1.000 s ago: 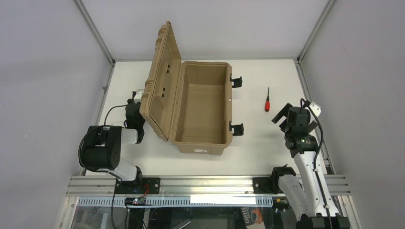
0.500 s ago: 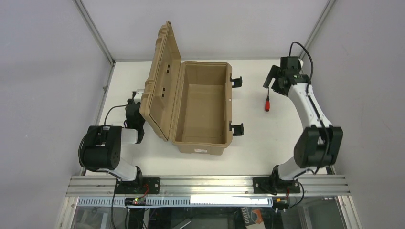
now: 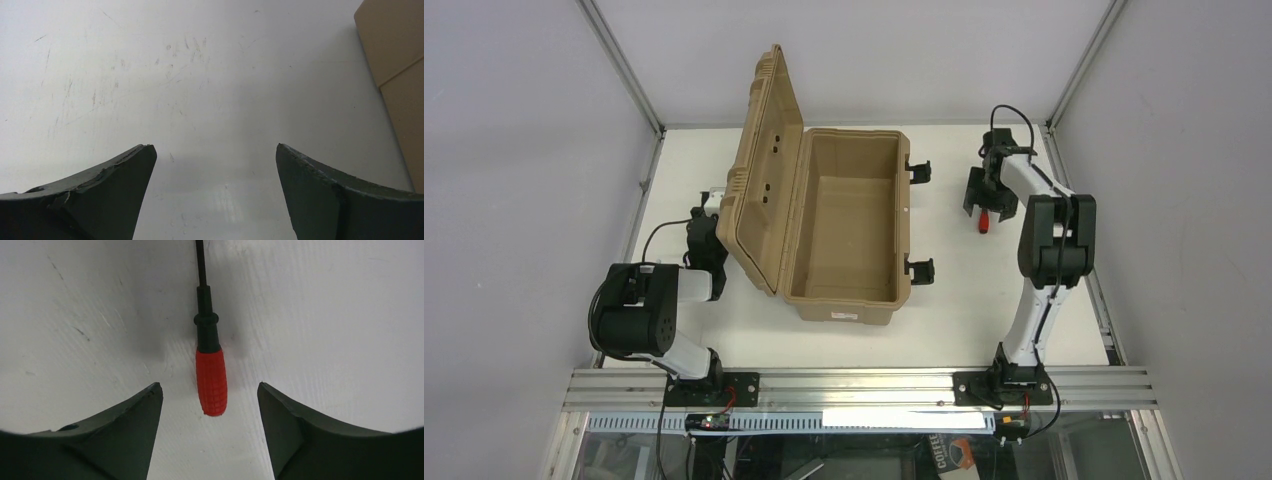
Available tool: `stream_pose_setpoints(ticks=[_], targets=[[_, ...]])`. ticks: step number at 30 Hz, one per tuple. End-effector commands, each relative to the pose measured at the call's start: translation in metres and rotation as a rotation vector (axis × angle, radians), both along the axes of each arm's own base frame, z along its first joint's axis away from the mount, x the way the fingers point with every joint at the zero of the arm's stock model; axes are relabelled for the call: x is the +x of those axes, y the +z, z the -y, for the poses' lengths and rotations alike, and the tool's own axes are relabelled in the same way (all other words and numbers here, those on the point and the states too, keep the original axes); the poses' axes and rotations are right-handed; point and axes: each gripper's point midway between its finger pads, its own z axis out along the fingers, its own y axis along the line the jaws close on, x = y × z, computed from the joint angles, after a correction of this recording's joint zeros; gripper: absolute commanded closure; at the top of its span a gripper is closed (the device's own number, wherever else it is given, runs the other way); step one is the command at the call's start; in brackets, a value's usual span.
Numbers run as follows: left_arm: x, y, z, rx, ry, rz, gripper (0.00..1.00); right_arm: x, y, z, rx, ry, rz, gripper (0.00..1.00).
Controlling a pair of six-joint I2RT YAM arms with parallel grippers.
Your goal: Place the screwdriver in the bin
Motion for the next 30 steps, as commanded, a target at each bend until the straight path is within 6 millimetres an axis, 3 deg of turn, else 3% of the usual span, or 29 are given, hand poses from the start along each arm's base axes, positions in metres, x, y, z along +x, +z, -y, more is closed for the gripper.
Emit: stream_pose_setpoints(ticks=[1,5,8,12,13,18,21,28,30], targets=[[0.004,0.014,0.006,-0.012,-0.023,0.049,0.01,0.012,-0.018,-0.003,0.023,0.047,-0.026,0.34],[0.004,0.014,0.006,-0.012,-0.023,0.049,0.01,0.012,-0.036,0.000,0.013,0.041,-0.045,0.50],[0.004,0.014,0.006,-0.011,-0.023,0.048,0.01,0.009,-0.044,0.001,0.008,0.044,-0.056,0.70],[0.004,0.014,0.006,-0.012,-0.024,0.049,0.01,0.012,-0.033,0.004,-0.012,0.049,-0.037,0.95],[0.004,0.014,0.006,-0.012,-0.023,0.048,0.01,0.013,-0.023,0.006,-0.020,0.052,-0.026,0.99],[0.004,0.014,0.006,-0.012,-0.024,0.049,0.01,0.013,0.034,0.010,-0.040,0.024,0.017,1.00],[0.004,0.014,0.006,-0.011,-0.024,0.049,0.01,0.001,0.064,0.008,-0.034,0.006,0.011,1.00],[0.004,0.014,0.006,-0.011,-0.023,0.049,0.01,-0.023,0.139,-0.019,0.033,0.008,0.108,1.00],[0.004,0.014,0.006,-0.011,-0.022,0.049,0.01,-0.027,0.165,-0.035,0.045,0.014,0.148,1.00]])
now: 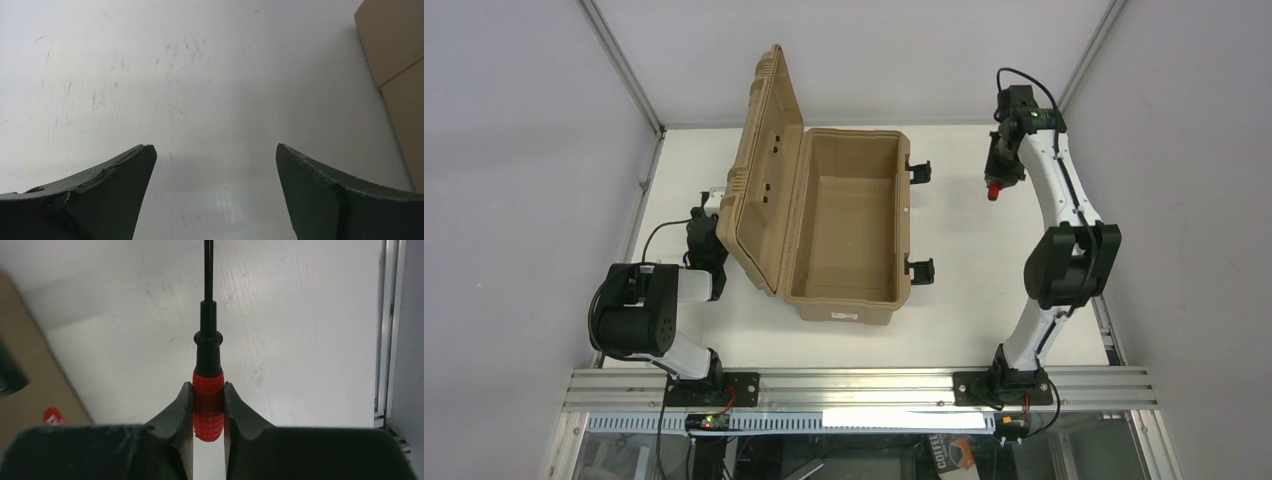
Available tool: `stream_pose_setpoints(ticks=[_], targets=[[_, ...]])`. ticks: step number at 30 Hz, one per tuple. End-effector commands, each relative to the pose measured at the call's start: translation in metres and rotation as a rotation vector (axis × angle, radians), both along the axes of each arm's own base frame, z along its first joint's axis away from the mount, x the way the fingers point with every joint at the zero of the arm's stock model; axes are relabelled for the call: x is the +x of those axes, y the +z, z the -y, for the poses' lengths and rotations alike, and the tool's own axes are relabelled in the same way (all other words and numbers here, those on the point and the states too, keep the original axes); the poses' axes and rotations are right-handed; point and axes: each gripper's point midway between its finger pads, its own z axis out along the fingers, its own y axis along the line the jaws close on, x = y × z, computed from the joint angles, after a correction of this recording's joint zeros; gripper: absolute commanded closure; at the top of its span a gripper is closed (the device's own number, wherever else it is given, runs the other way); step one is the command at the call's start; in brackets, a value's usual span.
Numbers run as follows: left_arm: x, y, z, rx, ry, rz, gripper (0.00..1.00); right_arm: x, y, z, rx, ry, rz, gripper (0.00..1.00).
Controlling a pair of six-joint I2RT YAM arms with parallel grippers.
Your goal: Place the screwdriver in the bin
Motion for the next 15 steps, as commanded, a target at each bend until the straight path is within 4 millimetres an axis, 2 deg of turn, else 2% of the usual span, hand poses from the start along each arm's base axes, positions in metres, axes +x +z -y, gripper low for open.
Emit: stream_pose_setpoints(ticks=[1,4,8,11,15], targets=[[0.004,0.015,0.006,-0.012,-0.024,0.050,0.01,-0.022,0.080,-0.035,0.052,-0.005,0.118,1.00],[0.004,0.014,0.006,-0.012,-0.023,0.048,0.01,-0.029,0.112,-0.068,0.117,0.013,0.179,0.99],[0.004,0.014,0.006,-0.012,-0.023,0.048,0.01,-0.033,0.139,-0.130,0.241,0.135,0.243,0.97],[0.004,0.014,0.006,-0.011,-0.023,0.049,0.01,-0.033,0.149,-0.185,0.352,0.215,0.271,0.96],[0.004,0.014,0.006,-0.012,-0.023,0.048,0.01,-0.034,0.147,-0.257,0.449,0.301,0.281,0.95]])
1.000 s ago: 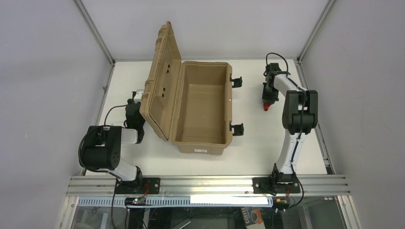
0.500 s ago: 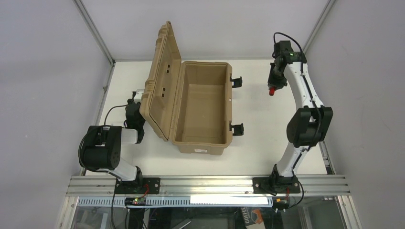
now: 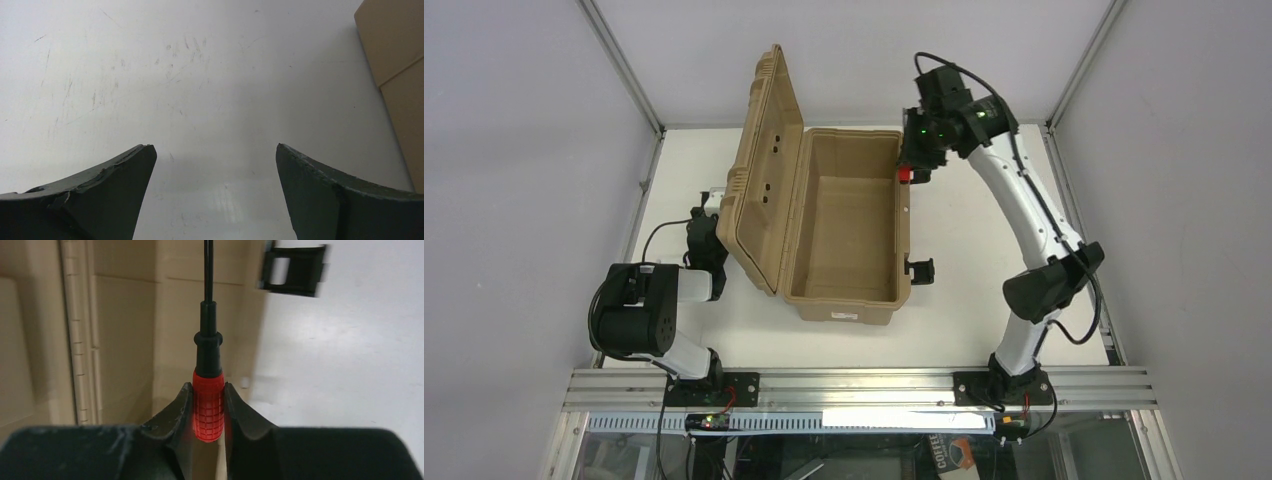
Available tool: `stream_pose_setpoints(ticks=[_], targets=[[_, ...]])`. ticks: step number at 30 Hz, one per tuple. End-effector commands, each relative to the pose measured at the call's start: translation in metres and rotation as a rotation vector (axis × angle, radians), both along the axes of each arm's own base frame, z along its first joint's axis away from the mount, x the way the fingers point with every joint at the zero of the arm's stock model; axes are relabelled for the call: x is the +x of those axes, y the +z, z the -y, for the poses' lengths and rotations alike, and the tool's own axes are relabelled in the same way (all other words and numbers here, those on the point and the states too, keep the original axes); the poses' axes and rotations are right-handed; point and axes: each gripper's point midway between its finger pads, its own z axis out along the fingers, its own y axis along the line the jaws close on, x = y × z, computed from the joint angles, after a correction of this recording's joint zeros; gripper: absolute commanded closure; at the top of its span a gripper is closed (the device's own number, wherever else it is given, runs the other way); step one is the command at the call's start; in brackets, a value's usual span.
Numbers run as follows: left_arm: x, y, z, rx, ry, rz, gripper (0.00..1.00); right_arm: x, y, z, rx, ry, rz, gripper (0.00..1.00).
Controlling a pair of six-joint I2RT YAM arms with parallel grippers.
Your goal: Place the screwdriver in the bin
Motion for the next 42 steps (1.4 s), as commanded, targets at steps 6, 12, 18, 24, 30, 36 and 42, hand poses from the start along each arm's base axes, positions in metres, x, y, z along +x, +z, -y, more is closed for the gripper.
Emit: stream_pose_setpoints(ticks=[6,12,18,24,30,36,42], targets=[[0.004,0.014,0.005,-0.012,-0.022,0.048,0.01,0.025,-0.023,-0.108,0.111,-0.033,0.070,0.94],[0.004,0.014,0.006,-0.012,-0.024,0.049,0.01,0.024,-0.101,-0.125,-0.017,-0.085,0.029,0.89],[0.004,0.014,0.006,-0.012,-0.024,0.048,0.01,0.018,-0.175,-0.133,-0.137,-0.071,0.000,0.83],[0.004,0.014,0.006,-0.012,-0.024,0.049,0.01,0.008,-0.229,-0.139,-0.209,-0.056,-0.055,0.75],[0.004,0.014,0.006,-0.012,-0.024,0.048,0.01,0.000,-0.256,-0.140,-0.211,-0.073,-0.071,0.59],[0.004,0.014,0.006,-0.012,-0.024,0.049,0.01,0.004,-0.229,-0.140,-0.216,-0.074,-0.025,0.30],[0.004,0.014,0.006,-0.012,-0.022,0.049,0.01,0.008,-0.153,-0.143,-0.157,-0.047,0.055,0.13]])
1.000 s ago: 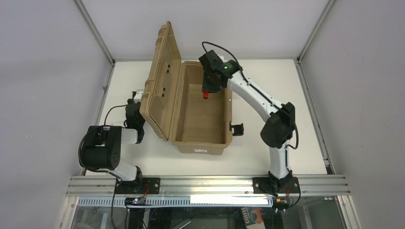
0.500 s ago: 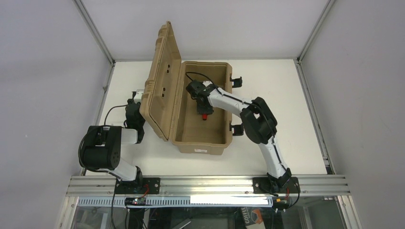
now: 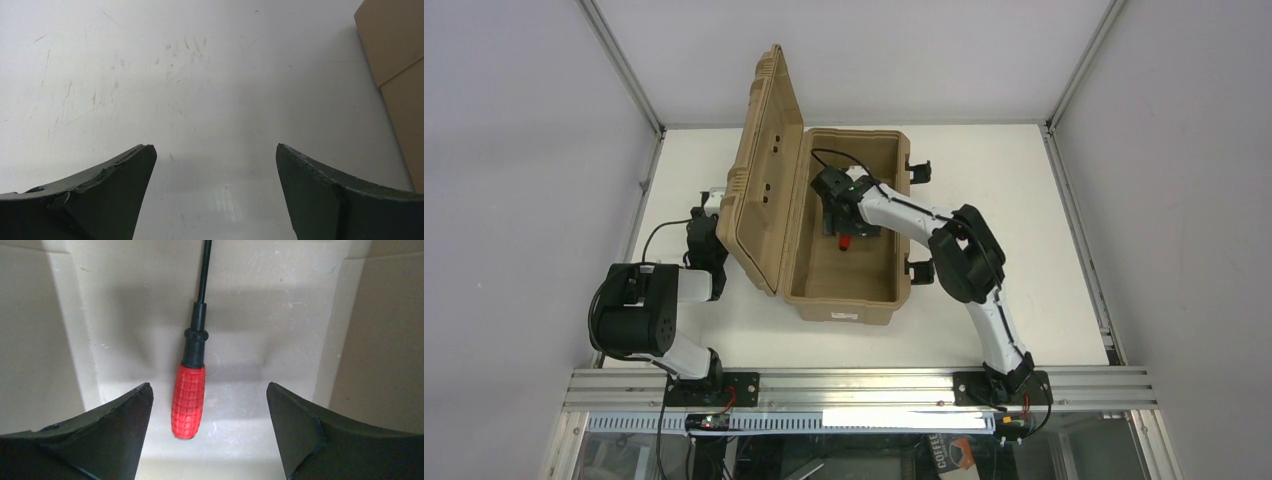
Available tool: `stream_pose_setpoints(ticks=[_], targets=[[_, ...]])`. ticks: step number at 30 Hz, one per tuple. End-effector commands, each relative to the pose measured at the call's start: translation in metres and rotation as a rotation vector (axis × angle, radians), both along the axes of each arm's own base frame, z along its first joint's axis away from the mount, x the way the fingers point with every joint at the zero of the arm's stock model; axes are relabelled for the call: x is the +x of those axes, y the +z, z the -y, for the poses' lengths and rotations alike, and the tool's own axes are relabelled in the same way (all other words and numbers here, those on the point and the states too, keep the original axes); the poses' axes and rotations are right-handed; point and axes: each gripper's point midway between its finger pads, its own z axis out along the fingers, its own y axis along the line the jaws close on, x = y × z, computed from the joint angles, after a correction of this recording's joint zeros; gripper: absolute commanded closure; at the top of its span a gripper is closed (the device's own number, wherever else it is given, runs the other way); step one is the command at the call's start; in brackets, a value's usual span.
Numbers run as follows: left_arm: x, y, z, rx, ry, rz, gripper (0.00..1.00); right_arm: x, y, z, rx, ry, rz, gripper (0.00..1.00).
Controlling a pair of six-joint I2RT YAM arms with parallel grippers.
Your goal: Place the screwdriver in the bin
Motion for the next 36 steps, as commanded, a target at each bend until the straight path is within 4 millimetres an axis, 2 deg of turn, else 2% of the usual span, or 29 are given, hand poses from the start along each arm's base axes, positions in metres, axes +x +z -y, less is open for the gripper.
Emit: stream_pose_setpoints(ticks=[1,3,5,6,8,10,13,19,23,28,31,36], targets=[[0.004,0.014,0.006,-0.012,-0.023,0.049,0.01,0.015,0.116,-0.011,0.122,0.026,0.171,0.12],[0.004,0.014,0.006,-0.012,-0.023,0.048,0.01,0.013,0.135,-0.009,0.124,0.053,0.183,0.10],[0.004,0.014,0.006,-0.012,-0.023,0.049,0.01,0.011,0.159,-0.005,0.135,0.077,0.209,0.02],[0.004,0.014,0.006,-0.012,-0.024,0.049,0.01,0.010,0.167,0.001,0.130,0.082,0.218,0.01],[0.004,0.014,0.006,-0.012,-0.023,0.049,0.01,0.009,0.179,0.018,0.112,0.076,0.225,0.01],[0.004,0.014,0.005,-0.012,-0.022,0.049,0.01,0.009,0.188,0.044,0.088,0.053,0.226,0.01],[0.004,0.014,0.006,-0.012,-0.022,0.048,0.01,0.008,0.201,0.092,0.051,0.014,0.242,0.01],[0.004,0.014,0.005,-0.012,-0.021,0.049,0.01,0.006,0.219,0.215,0.030,-0.131,0.279,0.01],[0.004,0.014,0.006,-0.011,-0.023,0.047,0.01,0.000,0.226,0.285,-0.047,-0.228,0.306,0.01],[0.004,0.014,0.006,-0.012,-0.023,0.049,0.01,-0.013,0.228,0.326,-0.174,-0.267,0.332,0.01],[0.004,0.014,0.006,-0.011,-0.023,0.048,0.01,-0.019,0.225,0.332,-0.201,-0.276,0.332,0.01],[0.004,0.014,0.006,-0.012,-0.023,0.049,0.01,-0.019,0.228,0.326,-0.144,-0.259,0.390,0.01]])
